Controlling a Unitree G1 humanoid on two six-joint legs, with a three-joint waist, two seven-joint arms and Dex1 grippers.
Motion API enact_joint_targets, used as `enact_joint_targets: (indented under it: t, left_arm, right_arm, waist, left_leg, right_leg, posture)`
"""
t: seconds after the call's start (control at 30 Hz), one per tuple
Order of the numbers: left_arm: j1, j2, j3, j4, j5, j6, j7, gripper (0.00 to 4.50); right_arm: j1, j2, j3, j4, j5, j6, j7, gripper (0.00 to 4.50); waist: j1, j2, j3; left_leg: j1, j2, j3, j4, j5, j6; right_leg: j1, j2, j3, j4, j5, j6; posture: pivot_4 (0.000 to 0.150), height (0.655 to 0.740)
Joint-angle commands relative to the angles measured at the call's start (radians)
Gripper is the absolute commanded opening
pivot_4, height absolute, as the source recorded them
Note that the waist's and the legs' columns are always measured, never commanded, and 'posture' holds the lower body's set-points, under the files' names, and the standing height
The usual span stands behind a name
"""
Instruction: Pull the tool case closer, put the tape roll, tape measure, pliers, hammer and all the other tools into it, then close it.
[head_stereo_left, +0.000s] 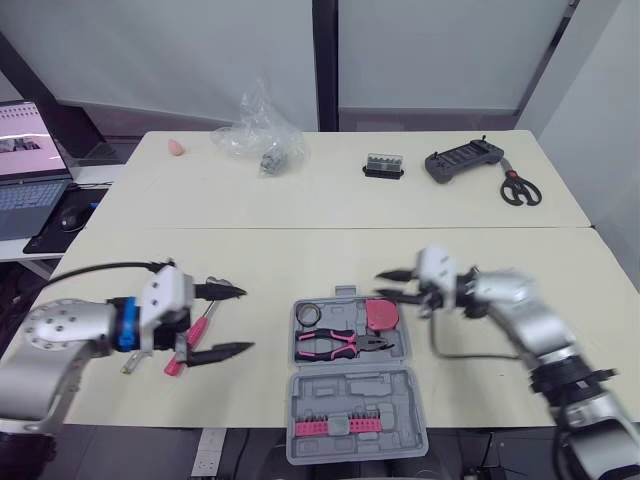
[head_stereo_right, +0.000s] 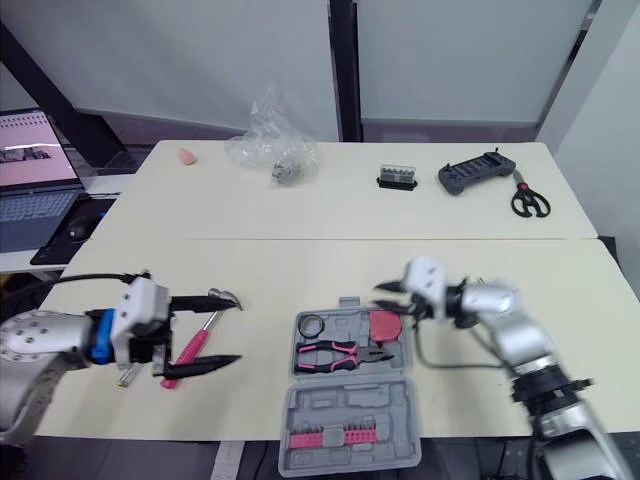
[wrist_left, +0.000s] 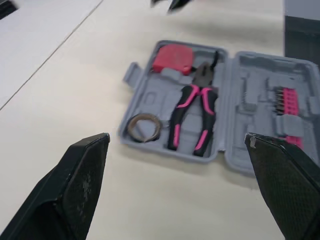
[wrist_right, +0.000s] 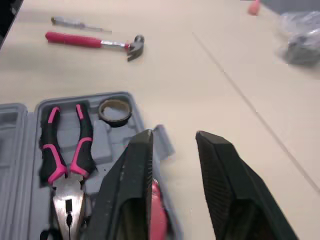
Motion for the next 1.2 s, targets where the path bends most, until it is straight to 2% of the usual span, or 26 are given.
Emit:
enact_joint_targets:
  t: [0.03, 0.13, 0.27, 0.53, 0.67, 0.83, 1.0, 1.03, 1.07, 1.2]
  left_arm:
    - [-0.002, 0.059, 0.122, 0.071, -0.017, 0.051, 0.001, 4.5]
    - [0.01, 0.09, 0.19, 0.146, -0.009, 0.073, -0.007, 4.5]
    - [0.033, 0.147, 0.285, 0.456, 0.049, 0.021, -0.034, 4.5]
    - [-0.018, 0.191, 0.263, 0.853, 0.134, -0.112, -0.063, 4.5]
    - [-0.039, 0.189, 0.262, 0.912, 0.154, -0.149, -0.058, 4.5]
    - [-0.042, 0.17, 0.277, 0.827, 0.139, -0.143, -0.038, 4.5]
    - [0.071, 0.113, 0.274, 0.486, 0.122, -0.083, -0.005, 4.5]
    - [0.109, 0.097, 0.26, 0.403, 0.137, -0.089, 0.004, 4.31]
    - [0.141, 0.076, 0.246, 0.322, 0.147, -0.09, 0.022, 4.08]
    - [0.225, -0.003, 0.173, 0.018, 0.146, -0.026, 0.101, 2.96]
  right_arm:
    - [0.047, -0.124, -0.125, -0.013, 0.087, 0.057, 0.095, 2.45]
    - [0.075, -0.209, -0.199, 0.043, 0.099, 0.07, 0.12, 3.14]
    - [0.129, -0.316, -0.295, 0.228, 0.057, -0.002, 0.15, 4.44]
    - [0.142, -0.349, -0.316, 0.544, -0.021, -0.159, 0.161, 4.48]
    - [0.132, -0.339, -0.315, 0.612, -0.052, -0.223, 0.125, 4.48]
    - [0.126, -0.326, -0.284, 0.534, -0.061, -0.213, 0.124, 4.48]
    - [0.147, -0.296, -0.214, 0.289, -0.065, -0.116, 0.107, 4.48]
    - [0.16, -0.285, -0.192, 0.23, -0.066, -0.087, 0.102, 4.49]
    - [0.175, -0.278, -0.166, 0.18, -0.079, -0.08, 0.099, 4.31]
    - [0.217, -0.251, -0.049, 0.024, -0.163, -0.078, 0.072, 3.21]
  waist:
    - [0.0, 0.0, 0.001]
    - [0.0, 0.0, 0.001]
    - [-0.009, 0.001, 0.002]
    - [-0.024, 0.001, 0.002]
    - [-0.025, 0.002, 0.002]
    - [-0.025, 0.002, 0.002]
    - [-0.025, 0.002, 0.002]
    - [-0.026, 0.002, 0.002]
    - [-0.025, 0.002, 0.002]
    - [-0.017, 0.002, 0.002]
  left_leg:
    - [0.0, 0.0, 0.0, 0.0, 0.0, 0.0]
    - [-0.001, 0.0, 0.002, 0.0, -0.001, 0.0]
    - [0.0, 0.0, 0.004, 0.0, -0.001, 0.0]
    - [0.001, 0.0, 0.004, 0.0, 0.0, 0.0]
    - [0.001, 0.0, 0.004, 0.001, -0.001, 0.0]
    - [0.001, 0.001, 0.004, 0.001, 0.0, 0.0]
    - [0.0, 0.001, 0.004, 0.001, 0.0, -0.001]
    - [0.0, 0.001, 0.004, 0.001, 0.0, -0.001]
    - [0.0, 0.002, 0.004, 0.001, -0.001, -0.001]
    - [-0.001, 0.002, 0.005, 0.001, -0.001, -0.002]
  right_leg:
    - [0.0, 0.0, 0.0, 0.0, 0.0, 0.0]
    - [0.0, -0.001, 0.001, -0.001, 0.0, 0.0]
    - [0.0, 0.0, 0.002, 0.0, 0.0, 0.0]
    - [-0.001, 0.0, 0.002, 0.001, 0.0, 0.0]
    - [-0.001, 0.0, 0.002, 0.001, 0.0, 0.0]
    - [-0.001, 0.0, 0.002, 0.002, 0.0, 0.0]
    - [-0.001, 0.0, 0.003, 0.002, 0.0, 0.0]
    - [-0.001, 0.0, 0.003, 0.002, 0.0, 0.0]
    - [-0.002, 0.0, 0.003, 0.001, 0.0, 0.0]
    - [-0.001, 0.0, 0.003, 0.001, 0.0, 0.0]
  posture:
    - [0.15, 0.74]
    - [0.15, 0.74]
    - [0.15, 0.74]
    - [0.15, 0.74]
    - [0.15, 0.74]
    - [0.15, 0.74]
    - [0.15, 0.74]
    - [0.15, 0.74]
    - [0.15, 0.74]
    - [0.15, 0.74]
